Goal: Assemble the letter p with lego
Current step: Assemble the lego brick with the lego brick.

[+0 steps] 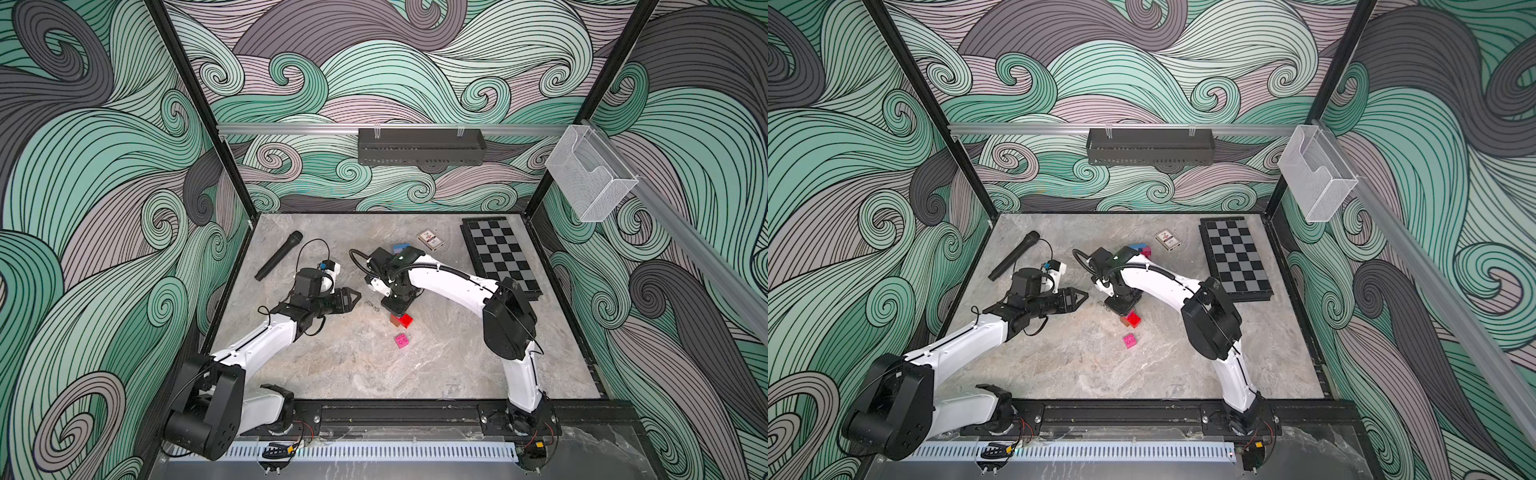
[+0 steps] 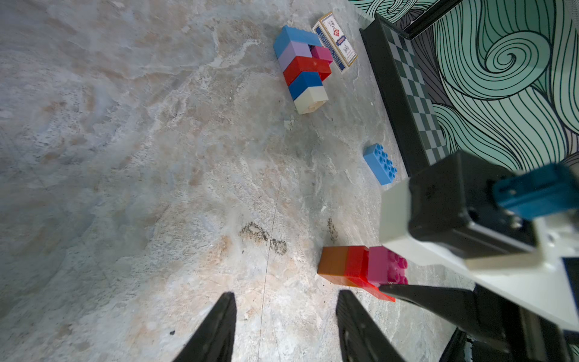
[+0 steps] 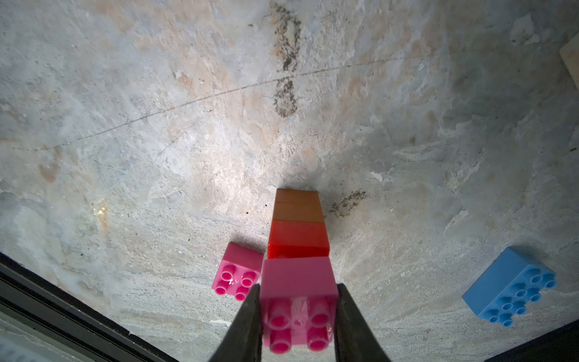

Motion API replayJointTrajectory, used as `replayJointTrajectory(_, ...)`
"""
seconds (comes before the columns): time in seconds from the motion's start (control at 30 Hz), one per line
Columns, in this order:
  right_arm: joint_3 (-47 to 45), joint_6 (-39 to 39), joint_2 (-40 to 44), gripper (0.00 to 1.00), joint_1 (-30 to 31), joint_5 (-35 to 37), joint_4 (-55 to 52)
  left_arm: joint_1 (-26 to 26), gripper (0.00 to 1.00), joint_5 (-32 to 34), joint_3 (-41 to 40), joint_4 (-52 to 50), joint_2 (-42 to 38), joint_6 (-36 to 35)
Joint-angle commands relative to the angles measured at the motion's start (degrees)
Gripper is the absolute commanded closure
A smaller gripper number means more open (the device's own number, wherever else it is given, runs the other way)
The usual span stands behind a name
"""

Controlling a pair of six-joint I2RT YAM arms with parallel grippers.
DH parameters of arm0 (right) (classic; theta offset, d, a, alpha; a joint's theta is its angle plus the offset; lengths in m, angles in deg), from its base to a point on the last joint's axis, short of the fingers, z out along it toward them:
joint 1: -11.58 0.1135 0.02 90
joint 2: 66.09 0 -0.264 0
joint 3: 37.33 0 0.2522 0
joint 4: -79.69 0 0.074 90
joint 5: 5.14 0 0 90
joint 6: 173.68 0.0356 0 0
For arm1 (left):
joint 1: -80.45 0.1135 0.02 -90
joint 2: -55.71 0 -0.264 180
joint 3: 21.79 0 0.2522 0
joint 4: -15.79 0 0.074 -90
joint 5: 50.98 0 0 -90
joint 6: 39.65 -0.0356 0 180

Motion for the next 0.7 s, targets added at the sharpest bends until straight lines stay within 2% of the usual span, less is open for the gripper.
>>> replayJointTrajectory(0.0,1.04,-1.24,-1.44,0.79,0.33,0.31,-1.37,0.46,0.47,0.50,-0.49,0.68,-0.79,-1.06)
replayJointTrajectory(0.67,-1.48,0.60,-4.23,0.78,1.18,2.14,-1.19,0.46,0.47,0.26,-0.30,0.52,-0.21,-1.02)
